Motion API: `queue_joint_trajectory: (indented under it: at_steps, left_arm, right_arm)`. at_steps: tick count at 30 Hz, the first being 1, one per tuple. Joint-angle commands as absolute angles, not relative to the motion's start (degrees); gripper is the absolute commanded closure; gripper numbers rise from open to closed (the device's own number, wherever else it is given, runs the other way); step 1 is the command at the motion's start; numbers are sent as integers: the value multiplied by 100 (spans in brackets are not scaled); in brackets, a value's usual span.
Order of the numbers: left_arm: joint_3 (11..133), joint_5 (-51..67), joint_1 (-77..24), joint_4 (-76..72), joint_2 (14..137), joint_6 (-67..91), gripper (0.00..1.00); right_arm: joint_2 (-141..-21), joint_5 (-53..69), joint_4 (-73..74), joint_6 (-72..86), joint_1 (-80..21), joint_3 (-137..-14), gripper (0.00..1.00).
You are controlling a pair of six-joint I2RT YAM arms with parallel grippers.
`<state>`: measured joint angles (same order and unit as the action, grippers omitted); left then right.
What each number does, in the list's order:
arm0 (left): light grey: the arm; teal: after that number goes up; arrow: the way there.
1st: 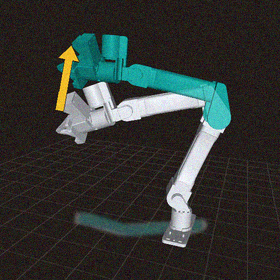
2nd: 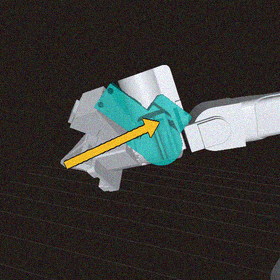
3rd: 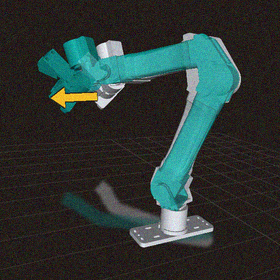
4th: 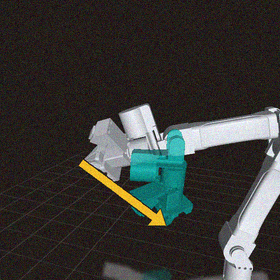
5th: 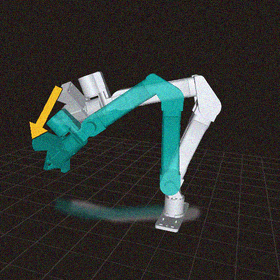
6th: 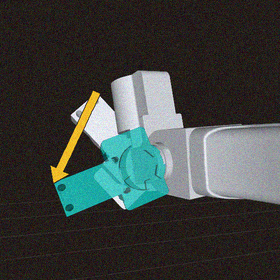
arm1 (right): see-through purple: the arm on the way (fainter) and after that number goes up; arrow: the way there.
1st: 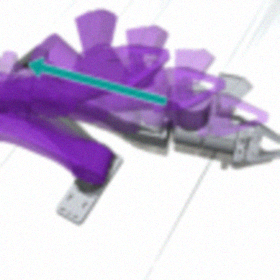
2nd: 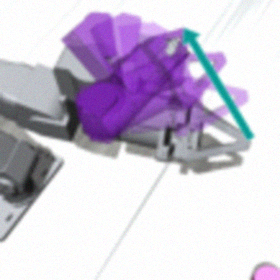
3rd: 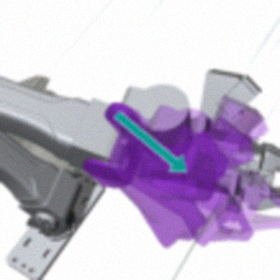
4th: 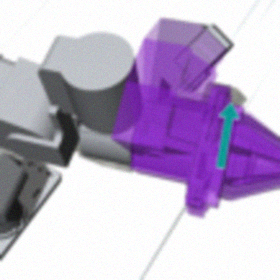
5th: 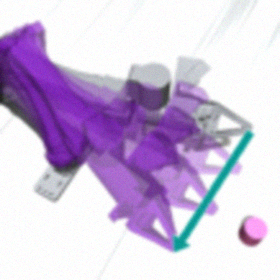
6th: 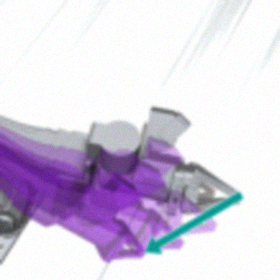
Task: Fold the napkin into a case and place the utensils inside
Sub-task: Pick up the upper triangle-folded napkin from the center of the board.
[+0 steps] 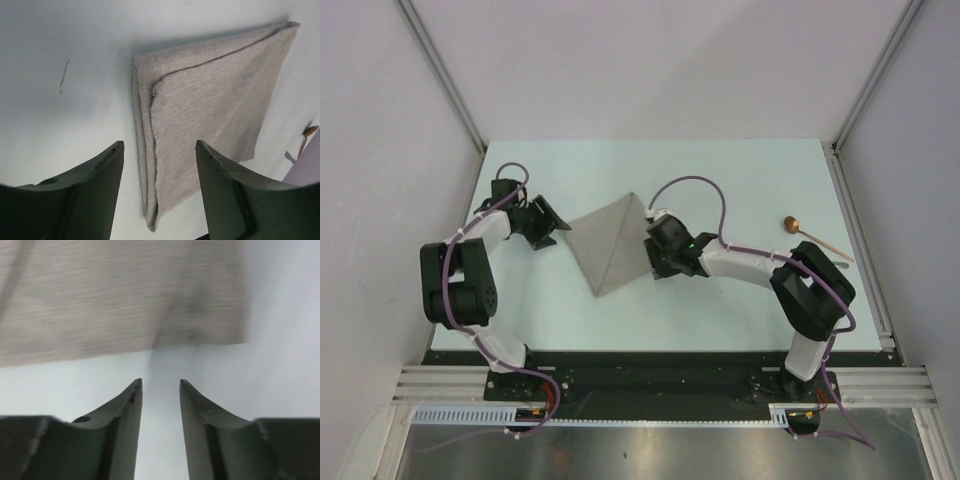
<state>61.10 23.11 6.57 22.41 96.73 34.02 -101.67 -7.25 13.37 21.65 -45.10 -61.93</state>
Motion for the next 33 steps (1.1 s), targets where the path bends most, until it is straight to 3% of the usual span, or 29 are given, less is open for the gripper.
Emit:
queue_joint_trajectory:
  at_steps: [1, 4, 13, 33]
  left_arm:
    - [6328, 2356, 703, 2049, 10019, 3410, 38]
    - [6433, 2408, 694, 1977, 10229, 3323, 38]
    - [6504, 2276, 694, 1714, 10564, 3120, 47]
    - [6240, 2066, 527, 1055, 10889, 3155, 57]
  right_arm:
    - [-10168, -1011, 2284, 1828, -5246, -7416, 50]
    - [-10572, -818, 2347, 1714, -5528, -8021, 43]
    - [-11996, -695, 2979, 1257, -6055, -10053, 45]
    - [-12331, -493, 2821, 1336, -6108, -10309, 50]
